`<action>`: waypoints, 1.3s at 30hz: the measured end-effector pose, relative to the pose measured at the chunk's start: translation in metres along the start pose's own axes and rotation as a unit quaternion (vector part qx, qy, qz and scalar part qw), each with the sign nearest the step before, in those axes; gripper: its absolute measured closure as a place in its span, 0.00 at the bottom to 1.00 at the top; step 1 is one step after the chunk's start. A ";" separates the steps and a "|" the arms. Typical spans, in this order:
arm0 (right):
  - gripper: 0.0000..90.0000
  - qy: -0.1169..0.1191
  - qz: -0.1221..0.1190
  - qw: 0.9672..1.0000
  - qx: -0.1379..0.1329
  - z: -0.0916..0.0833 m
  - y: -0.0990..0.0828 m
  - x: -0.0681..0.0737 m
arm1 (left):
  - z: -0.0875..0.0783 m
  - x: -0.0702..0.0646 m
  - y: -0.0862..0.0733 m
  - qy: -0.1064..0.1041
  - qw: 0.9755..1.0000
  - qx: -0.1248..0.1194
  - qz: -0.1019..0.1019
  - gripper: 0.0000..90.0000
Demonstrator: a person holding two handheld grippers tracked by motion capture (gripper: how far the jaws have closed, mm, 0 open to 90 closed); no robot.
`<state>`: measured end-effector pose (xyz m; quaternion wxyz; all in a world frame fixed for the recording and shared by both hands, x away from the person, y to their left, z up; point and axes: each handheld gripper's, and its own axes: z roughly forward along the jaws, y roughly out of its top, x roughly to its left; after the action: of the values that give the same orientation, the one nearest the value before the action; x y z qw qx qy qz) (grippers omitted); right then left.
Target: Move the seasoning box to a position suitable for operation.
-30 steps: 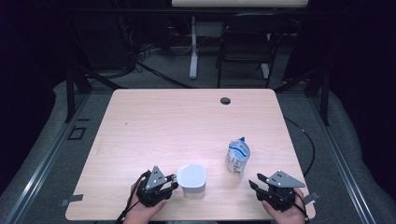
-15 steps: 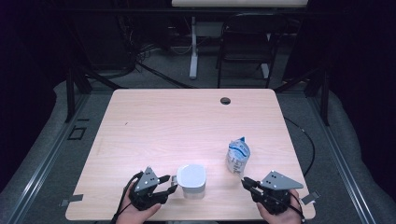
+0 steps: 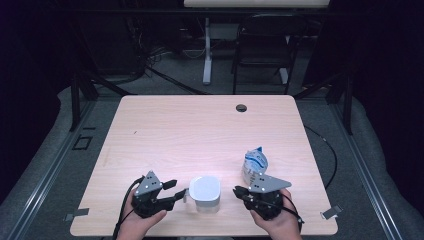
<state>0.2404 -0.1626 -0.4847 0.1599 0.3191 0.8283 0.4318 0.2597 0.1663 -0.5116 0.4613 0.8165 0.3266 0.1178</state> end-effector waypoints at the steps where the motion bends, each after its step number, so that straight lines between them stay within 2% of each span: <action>1: 0.92 0.003 -0.002 1.000 0.000 0.004 0.004 0.001 | 0.000 0.000 0.003 0.005 1.000 0.006 0.005 0.60; 3: 0.91 0.002 -0.009 1.000 0.000 0.010 0.012 0.001 | -0.001 0.000 0.008 0.014 1.000 0.010 0.003 0.61; 4: 0.91 0.003 -0.011 1.000 -0.001 0.012 0.016 0.001 | -0.001 0.001 0.010 0.010 1.000 0.008 0.001 0.61; 9: 0.91 0.016 -0.003 1.000 -0.003 0.018 0.029 -0.001 | -0.003 0.003 0.025 0.016 1.000 0.002 0.005 0.64; 11: 0.92 0.025 -0.004 1.000 -0.011 0.019 0.032 -0.001 | -0.004 0.002 0.031 0.010 1.000 0.000 0.005 0.69; 15: 0.95 0.014 -0.015 1.000 -0.006 0.020 0.031 0.001 | -0.005 -0.001 0.043 0.001 1.000 0.004 0.012 0.80; 18: 1.00 0.016 -0.008 1.000 -0.010 0.020 0.028 0.000 | -0.004 -0.007 0.046 -0.001 1.000 0.008 0.027 0.89; 22: 1.00 0.004 -0.009 1.000 -0.016 0.018 0.026 0.002 | 0.000 -0.011 0.045 -0.010 0.999 0.016 0.034 1.00; 32: 1.00 0.010 -0.004 1.000 -0.008 0.017 0.022 0.007 | 0.011 -0.017 0.040 -0.018 0.998 0.030 0.046 1.00; 39: 1.00 0.003 -0.012 1.000 0.000 0.018 0.018 0.011 | 0.013 -0.019 0.039 -0.023 0.998 0.028 0.050 1.00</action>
<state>0.2488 -0.1362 -0.4806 0.1626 0.3084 0.8326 0.4304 0.2679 0.1311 -0.4837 0.4393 0.8468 0.2779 0.1132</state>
